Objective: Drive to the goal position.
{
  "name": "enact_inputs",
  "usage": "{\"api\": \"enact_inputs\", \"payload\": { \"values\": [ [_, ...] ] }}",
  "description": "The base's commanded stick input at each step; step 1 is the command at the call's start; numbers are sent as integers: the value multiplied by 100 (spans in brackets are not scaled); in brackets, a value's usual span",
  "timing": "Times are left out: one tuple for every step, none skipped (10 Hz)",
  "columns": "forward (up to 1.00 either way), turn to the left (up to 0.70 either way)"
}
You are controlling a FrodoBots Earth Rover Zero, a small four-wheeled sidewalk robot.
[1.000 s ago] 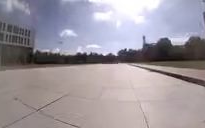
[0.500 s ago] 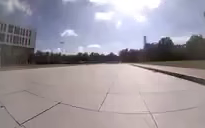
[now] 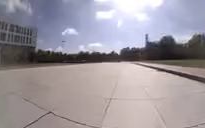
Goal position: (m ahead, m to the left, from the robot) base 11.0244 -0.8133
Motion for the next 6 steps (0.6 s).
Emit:
{"api": "enact_inputs", "payload": {
  "values": [
    [64, 0],
    [64, 0],
    [65, 0],
    [65, 0],
    [64, 0],
    [64, 0]
  ]
}}
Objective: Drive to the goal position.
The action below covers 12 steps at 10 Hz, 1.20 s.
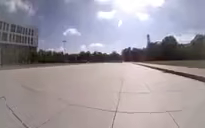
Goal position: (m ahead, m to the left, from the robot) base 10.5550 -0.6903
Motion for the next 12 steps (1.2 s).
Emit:
{"api": "enact_inputs", "payload": {
  "values": [
    [64, 0],
    [64, 0],
    [64, 0],
    [64, 0],
    [64, 0],
    [69, 0],
    [70, 0],
    [70, 0],
    [70, 0],
    [70, 0],
    [70, 0],
    [70, 0]
  ]
}}
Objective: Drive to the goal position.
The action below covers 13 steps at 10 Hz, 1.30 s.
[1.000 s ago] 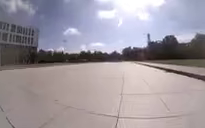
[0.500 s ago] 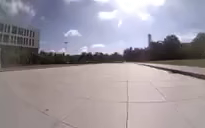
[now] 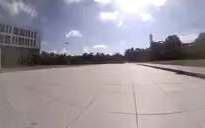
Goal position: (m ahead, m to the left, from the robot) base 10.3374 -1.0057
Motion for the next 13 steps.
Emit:
{"api": "enact_inputs", "payload": {
  "values": [
    [70, 0],
    [70, 0],
    [70, 0],
    [70, 0],
    [70, 0],
    [70, 0],
    [70, 0],
    [70, 0],
    [70, 0],
    [70, 0],
    [70, 0],
    [70, 0],
    [70, 0]
  ]
}}
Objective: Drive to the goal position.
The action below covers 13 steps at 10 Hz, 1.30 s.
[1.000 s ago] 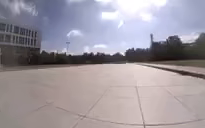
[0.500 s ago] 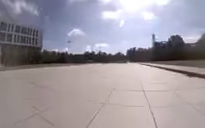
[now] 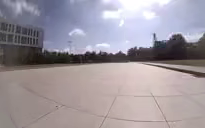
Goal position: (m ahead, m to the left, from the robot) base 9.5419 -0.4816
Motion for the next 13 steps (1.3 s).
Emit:
{"api": "enact_inputs", "payload": {
  "values": [
    [70, 0],
    [70, 0],
    [70, 0],
    [70, -2],
    [70, -16],
    [70, -32],
    [70, -32],
    [70, -20],
    [70, -8],
    [70, 0],
    [70, 0],
    [70, 0],
    [70, 0]
  ]
}}
